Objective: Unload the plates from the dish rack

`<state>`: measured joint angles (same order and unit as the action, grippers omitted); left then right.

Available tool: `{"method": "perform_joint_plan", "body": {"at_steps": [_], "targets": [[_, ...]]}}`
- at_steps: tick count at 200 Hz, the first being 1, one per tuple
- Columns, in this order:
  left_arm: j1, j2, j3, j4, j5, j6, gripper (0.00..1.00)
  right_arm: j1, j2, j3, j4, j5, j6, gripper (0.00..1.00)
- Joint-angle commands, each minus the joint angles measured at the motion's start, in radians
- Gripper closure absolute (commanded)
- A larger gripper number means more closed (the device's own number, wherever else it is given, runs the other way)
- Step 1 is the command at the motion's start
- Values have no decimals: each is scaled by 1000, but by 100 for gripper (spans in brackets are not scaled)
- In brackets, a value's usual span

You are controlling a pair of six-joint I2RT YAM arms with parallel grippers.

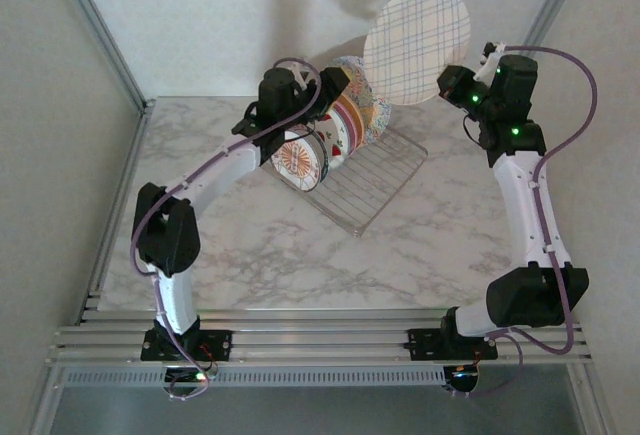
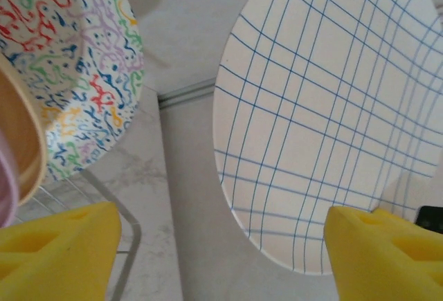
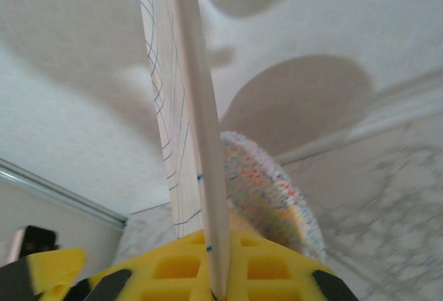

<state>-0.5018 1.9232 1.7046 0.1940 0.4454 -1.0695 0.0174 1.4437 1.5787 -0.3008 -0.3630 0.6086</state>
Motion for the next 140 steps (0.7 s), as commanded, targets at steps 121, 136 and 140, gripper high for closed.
{"method": "perform_joint_plan", "body": {"at_steps": [121,136,140], "targets": [[-20,98,75,195,115,-195,63,-2,34,-4,104,-266,331,100],[-20,99,76,197,118,-198,73,-2,35,-9,104,-263,327,100],[-20,98,74,197,120,-197,75,-2,36,-11,103,-264,327,100]]}}
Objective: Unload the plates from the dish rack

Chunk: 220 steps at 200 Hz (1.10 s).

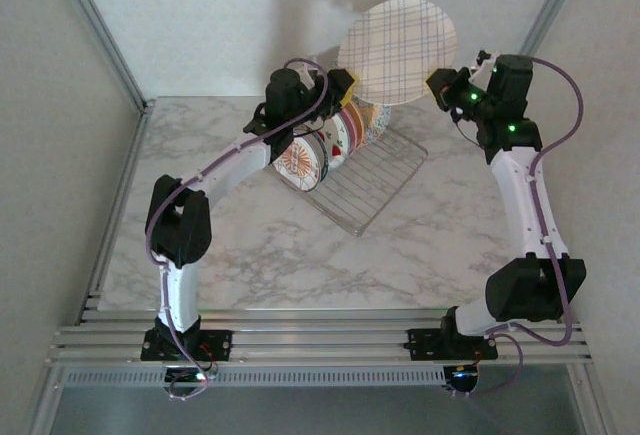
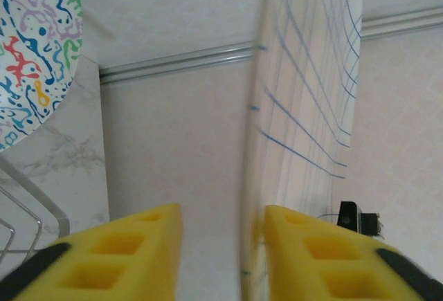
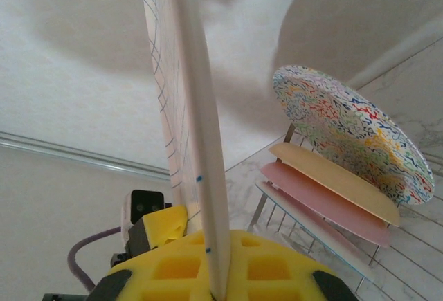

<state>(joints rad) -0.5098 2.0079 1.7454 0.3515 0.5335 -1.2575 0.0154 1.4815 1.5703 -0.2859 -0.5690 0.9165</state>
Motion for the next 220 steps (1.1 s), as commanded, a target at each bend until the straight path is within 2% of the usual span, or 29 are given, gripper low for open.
{"method": "perform_joint_plan", "body": {"at_steps": [1,16,44,51,88,109,141,173,220], "targets": [[-11,14,33,40,31,-9,75,0,-1,-2,88,-57,19,100],[-11,11,32,40,37,-6,82,0,6,-3,88,-62,20,100],[-11,5,29,49,47,1,100,1,17,-5,92,-75,24,100],[-11,1,26,50,48,4,100,0,17,-2,93,-73,22,100],[21,-58,-38,92,36,-7,100,3,8,19,39,-28,-45,63],[62,-102,-84,112,38,-22,100,16,-14,21,13,15,-110,51],[149,-184,-169,104,43,-18,100,87,-89,-32,38,126,-295,47],[267,-275,-297,102,20,-20,100,206,-179,-137,122,243,-499,39],[453,-419,-580,105,-130,-28,100,409,-217,-200,150,270,-766,36]]}}
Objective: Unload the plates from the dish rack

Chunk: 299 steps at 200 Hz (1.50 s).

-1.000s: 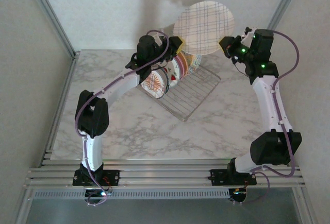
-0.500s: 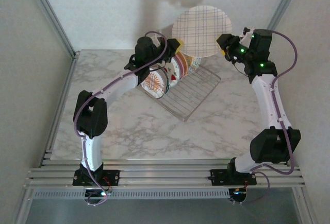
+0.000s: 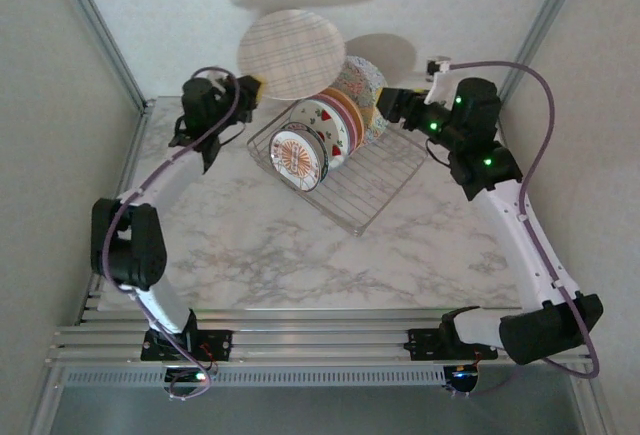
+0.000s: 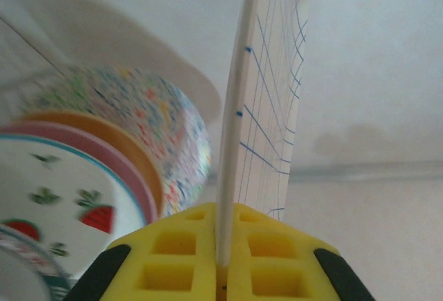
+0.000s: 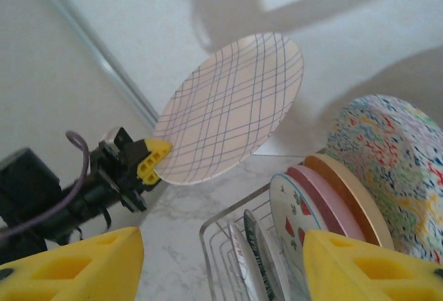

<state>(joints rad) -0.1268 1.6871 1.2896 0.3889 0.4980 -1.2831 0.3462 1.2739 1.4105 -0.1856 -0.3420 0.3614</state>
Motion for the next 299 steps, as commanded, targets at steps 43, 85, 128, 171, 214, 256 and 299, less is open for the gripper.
{"method": "perform_joint_plan", "body": {"at_steps": [43,85,128,171,214,256,299], "targets": [[234,-151,-349,177,-170,-73,100,263,-10,-79,58,114,-386,26],[307,-81,-398,214,-178,-45,100,357,34,-41,37,138,-417,23],[317,48,-358,240,-148,-41,100,395,52,-14,49,126,-426,23],[319,148,-307,274,-146,-33,100,396,64,9,64,133,-411,23],[321,245,-265,295,-130,-33,100,396,62,6,66,155,-393,23],[327,319,-219,287,-129,-19,100,425,49,1,53,185,-387,23],[331,378,-182,283,-121,-3,100,424,48,5,40,197,-385,23]]}}
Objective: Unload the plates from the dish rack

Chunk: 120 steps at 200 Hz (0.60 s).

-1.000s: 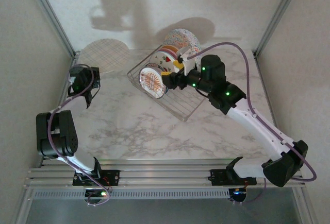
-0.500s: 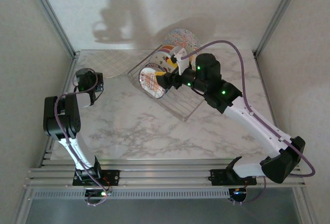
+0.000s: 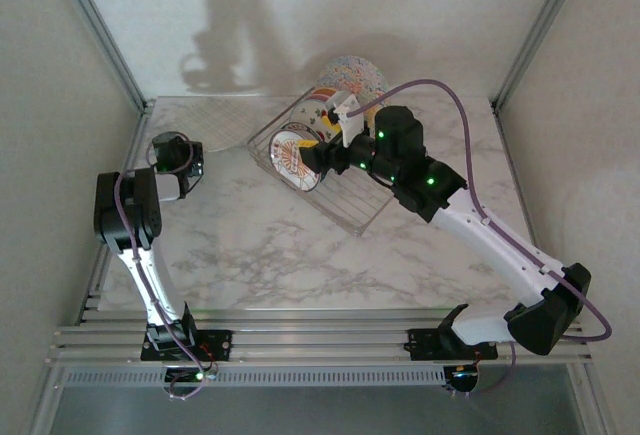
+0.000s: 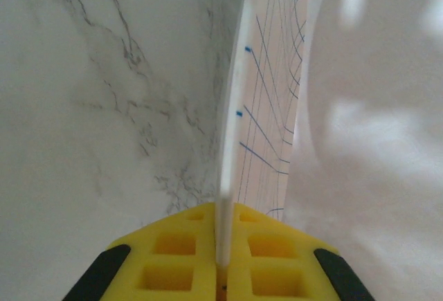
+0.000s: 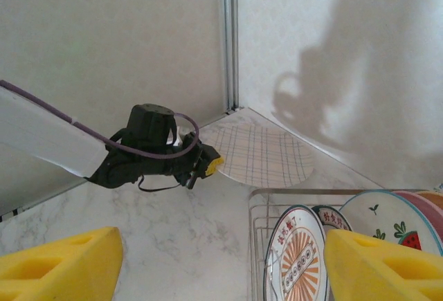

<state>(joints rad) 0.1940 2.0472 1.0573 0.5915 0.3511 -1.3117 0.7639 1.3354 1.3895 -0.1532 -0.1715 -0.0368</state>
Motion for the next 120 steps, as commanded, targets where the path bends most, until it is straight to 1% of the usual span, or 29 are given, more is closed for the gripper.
{"method": "perform_joint_plan", "body": {"at_steps": [1,30,64,74,102,120], "targets": [[10,18,51,80,26,26,100,8,-14,26,7,27,14,23],[12,46,59,74,26,34,100,8,-9,28,3,27,21,23],[12,72,56,80,29,32,96,8,-5,33,-3,28,25,23],[13,79,58,79,29,32,93,8,-1,36,-9,29,22,23],[13,81,77,24,20,40,73,8,0,44,-24,46,16,22],[13,76,85,-11,18,47,67,8,-6,43,-22,62,5,21]]}}
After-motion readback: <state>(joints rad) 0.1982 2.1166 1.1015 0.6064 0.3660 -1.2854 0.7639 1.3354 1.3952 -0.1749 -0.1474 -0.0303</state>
